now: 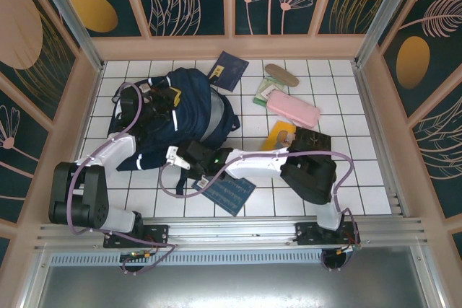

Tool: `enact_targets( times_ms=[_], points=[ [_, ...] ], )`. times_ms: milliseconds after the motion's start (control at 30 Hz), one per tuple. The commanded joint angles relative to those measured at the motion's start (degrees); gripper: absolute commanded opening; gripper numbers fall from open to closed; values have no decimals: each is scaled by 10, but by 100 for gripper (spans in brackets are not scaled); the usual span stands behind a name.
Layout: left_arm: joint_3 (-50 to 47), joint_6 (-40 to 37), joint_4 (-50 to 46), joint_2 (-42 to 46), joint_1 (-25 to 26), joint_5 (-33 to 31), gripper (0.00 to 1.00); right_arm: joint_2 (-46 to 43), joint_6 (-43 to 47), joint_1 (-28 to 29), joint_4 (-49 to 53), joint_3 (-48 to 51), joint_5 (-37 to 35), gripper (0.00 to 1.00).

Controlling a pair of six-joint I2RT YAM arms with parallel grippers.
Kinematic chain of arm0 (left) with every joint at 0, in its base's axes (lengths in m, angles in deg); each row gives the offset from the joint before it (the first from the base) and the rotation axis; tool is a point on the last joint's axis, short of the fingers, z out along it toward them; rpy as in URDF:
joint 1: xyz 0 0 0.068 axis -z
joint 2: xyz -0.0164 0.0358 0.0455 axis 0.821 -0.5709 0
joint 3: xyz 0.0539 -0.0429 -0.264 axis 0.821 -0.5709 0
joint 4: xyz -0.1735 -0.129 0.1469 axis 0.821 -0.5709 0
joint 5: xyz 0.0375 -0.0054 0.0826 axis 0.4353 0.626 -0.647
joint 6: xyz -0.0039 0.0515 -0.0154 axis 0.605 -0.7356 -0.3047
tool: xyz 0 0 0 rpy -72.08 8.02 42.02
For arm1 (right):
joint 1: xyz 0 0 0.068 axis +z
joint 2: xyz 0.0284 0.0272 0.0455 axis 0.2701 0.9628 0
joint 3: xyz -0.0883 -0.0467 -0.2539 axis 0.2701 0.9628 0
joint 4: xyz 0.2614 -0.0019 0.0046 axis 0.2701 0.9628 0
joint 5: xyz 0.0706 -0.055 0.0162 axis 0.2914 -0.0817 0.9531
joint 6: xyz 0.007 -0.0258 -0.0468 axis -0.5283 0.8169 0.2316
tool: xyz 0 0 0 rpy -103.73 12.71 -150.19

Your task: Pack books, pencil case, and school supplies into a backpack

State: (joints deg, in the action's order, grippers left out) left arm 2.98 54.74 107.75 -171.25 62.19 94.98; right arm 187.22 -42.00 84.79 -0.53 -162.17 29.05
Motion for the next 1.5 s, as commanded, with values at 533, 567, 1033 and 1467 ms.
enact_targets(
  times_ms=[533, 567, 1033, 1467],
  points=[
    [3, 31, 90, 19, -5, -18, 0, 185, -5, 46, 121, -263, -63, 3],
    [3, 33, 91, 20, -5, -18, 0, 194, -7, 47, 128, -278, -70, 4],
    [18, -5, 57, 22, -5, 0, 0, 161, -14, 51, 85, -240, -50, 51],
    [152, -326, -241, 6, -9, 84, 0, -244, -148, 6, -280, 208, -9, 61]
  ],
)
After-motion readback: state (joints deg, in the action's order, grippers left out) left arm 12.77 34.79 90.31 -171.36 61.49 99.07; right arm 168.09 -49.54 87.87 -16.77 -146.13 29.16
